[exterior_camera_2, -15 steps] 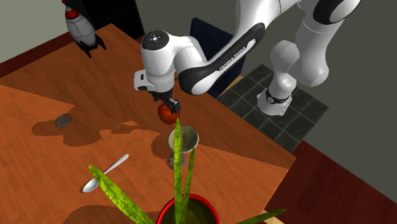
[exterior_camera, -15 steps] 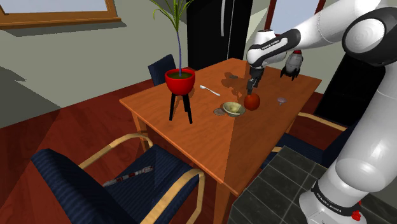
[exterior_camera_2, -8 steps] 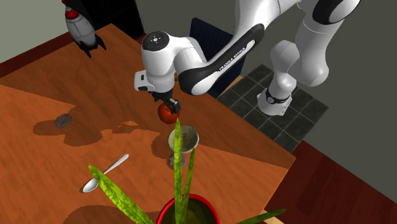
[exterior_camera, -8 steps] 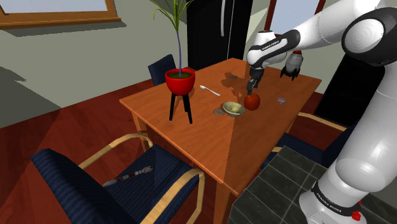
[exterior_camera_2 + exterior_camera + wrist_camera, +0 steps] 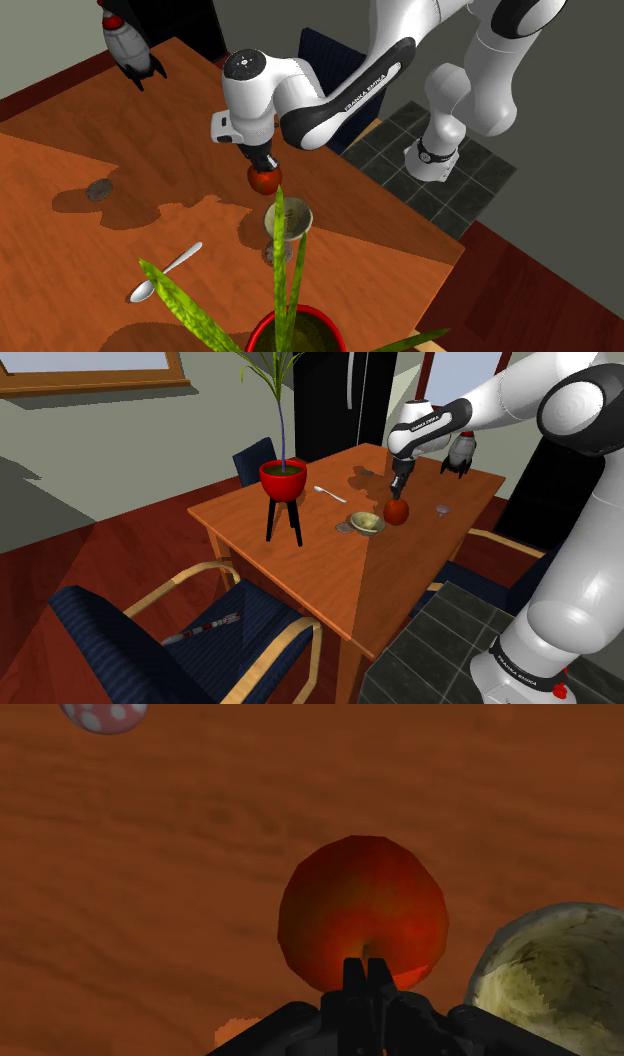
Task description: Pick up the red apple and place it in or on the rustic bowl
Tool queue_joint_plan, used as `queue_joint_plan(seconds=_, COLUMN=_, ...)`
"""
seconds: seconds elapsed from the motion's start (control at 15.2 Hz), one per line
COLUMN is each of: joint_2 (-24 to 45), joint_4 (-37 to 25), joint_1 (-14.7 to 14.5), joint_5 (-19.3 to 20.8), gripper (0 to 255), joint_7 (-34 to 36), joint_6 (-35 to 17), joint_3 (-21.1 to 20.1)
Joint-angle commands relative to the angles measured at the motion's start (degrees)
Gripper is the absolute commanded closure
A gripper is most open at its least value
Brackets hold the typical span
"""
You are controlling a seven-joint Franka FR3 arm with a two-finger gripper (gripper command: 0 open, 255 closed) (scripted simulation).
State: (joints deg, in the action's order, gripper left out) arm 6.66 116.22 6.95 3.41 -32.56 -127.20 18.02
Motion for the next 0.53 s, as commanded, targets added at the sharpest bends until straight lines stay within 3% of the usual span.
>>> queue_joint_plan(seconds=0.0, joint_2=0.01, joint_4=0.01, joint_1=0.00, joint_5=0.00, gripper=255, joint_7=0.00, joint_6=0.01, joint_3=0.00)
queue_joint_plan(seconds=0.46, joint_2=-1.82, joint_4=-2.58, joint_1=-0.15, joint_5=0.50, gripper=255, joint_7=0.09, joint_6=4.35, joint_3=0.02)
